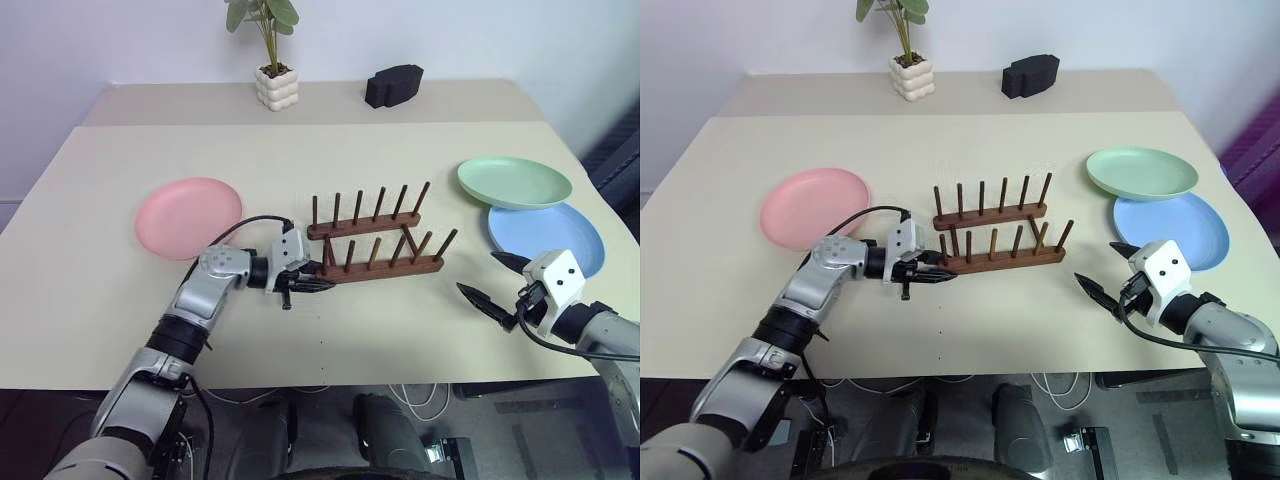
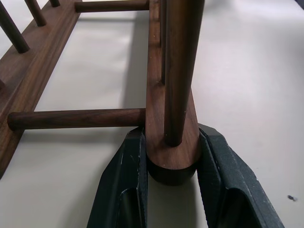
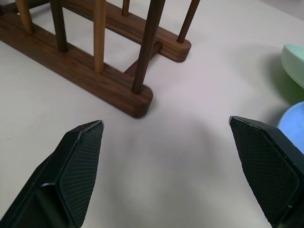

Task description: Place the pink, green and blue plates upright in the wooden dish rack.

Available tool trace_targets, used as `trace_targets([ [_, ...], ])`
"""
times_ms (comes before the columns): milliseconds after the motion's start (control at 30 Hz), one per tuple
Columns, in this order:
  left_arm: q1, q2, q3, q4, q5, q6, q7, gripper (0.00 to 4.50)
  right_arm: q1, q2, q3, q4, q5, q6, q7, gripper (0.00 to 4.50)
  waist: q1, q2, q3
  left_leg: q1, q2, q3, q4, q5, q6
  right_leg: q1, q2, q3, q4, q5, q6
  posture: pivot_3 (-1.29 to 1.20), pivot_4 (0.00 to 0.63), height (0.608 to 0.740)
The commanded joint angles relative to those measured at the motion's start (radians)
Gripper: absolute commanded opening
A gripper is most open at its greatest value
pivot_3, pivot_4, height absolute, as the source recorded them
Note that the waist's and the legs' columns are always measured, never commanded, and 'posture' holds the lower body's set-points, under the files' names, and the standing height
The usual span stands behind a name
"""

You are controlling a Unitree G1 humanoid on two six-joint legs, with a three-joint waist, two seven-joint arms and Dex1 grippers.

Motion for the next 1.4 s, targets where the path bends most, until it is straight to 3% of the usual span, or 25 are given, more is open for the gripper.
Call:
trace_targets([
  [33, -0.033, -0.010, 0.010, 0.026, 0.014, -0.033, 0.013, 1.83, -0.015, 0.010, 0.001, -0.031, 0.003, -0.014, -0.011, 4.34, 0.000, 0.000, 0.000, 0.000, 0.000, 0.000, 0.000, 0.000, 0.000, 0.000, 0.000, 0.000, 0.000, 0.000, 0.000, 0.00, 0.150, 0.740],
  [200, -0.026, 0.005, 0.024, 0.029, 0.025, -0.052, 0.032, 4.16, -0.023, 0.014, 0.017, -0.037, 0.003, -0.003, -0.018, 4.34, 0.000, 0.000, 0.000, 0.000, 0.000, 0.000, 0.000, 0.000, 0.000, 0.000, 0.000, 0.000, 0.000, 0.000, 0.000, 0.00, 0.150, 0.740],
  [367, 0.049, 0.054, 0.075, -0.072, -0.013, -0.001, 0.060, 4.16, 0.004, 0.008, 0.027, -0.062, 0.011, 0.015, -0.004, 4.34, -0.002, 0.000, 0.000, 0.000, 0.001, 0.000, 0.000, 0.000, 0.000, -0.001, 0.000, 0.000, 0.000, 0.000, 0.000, 0.00, 0.150, 0.740],
  [633, 0.218, 0.132, 0.098, -0.324, -0.069, 0.126, 0.052, 0.10, -0.007, 0.000, 0.105, -0.121, -0.009, 0.087, -0.004, 0.44, -0.001, 0.000, 0.000, 0.000, 0.001, 0.000, 0.000, 0.000, 0.000, 0.000, 0.000, 0.000, 0.001, -0.001, -0.002, 0.00, 0.150, 0.740],
  [667, 0.227, 0.131, 0.088, -0.350, -0.069, 0.134, 0.054, 0.00, -0.023, 0.002, 0.127, -0.119, -0.028, 0.096, -0.018, 0.03, 0.000, 0.000, 0.000, 0.000, 0.002, 0.000, 0.000, 0.000, 0.000, 0.000, 0.000, 0.000, 0.001, -0.001, -0.003, 0.00, 0.150, 0.740],
  [833, 0.234, 0.084, 0.008, -0.419, -0.028, 0.173, 0.099, 0.00, -0.109, 0.016, 0.223, -0.067, -0.117, 0.120, -0.078, 0.03, 0.002, 0.000, 0.000, 0.000, 0.001, 0.000, 0.001, 0.000, 0.000, 0.000, -0.001, 0.000, 0.001, -0.002, -0.003, 0.00, 0.150, 0.740],
  [1000, 0.209, 0.035, -0.034, -0.375, 0.042, 0.187, 0.190, 0.00, -0.149, 0.018, 0.272, -0.016, -0.171, 0.115, -0.099, 0.03, 0.001, 0.000, 0.000, 0.000, 0.001, 0.000, 0.000, 0.000, 0.000, 0.000, 0.000, 0.000, 0.000, -0.001, -0.002, 0.00, 0.150, 0.740],
  [1400, 0.154, -0.021, -0.024, -0.238, 0.106, 0.116, 0.330, 0.00, -0.244, 0.064, 0.326, 0.138, -0.251, 0.021, -0.134, 0.03, -0.001, 0.000, 0.000, 0.004, 0.001, 0.000, 0.001, 0.000, 0.000, 0.003, 0.000, 0.000, 0.001, -0.001, -0.002, 0.00, 0.150, 0.740],
])
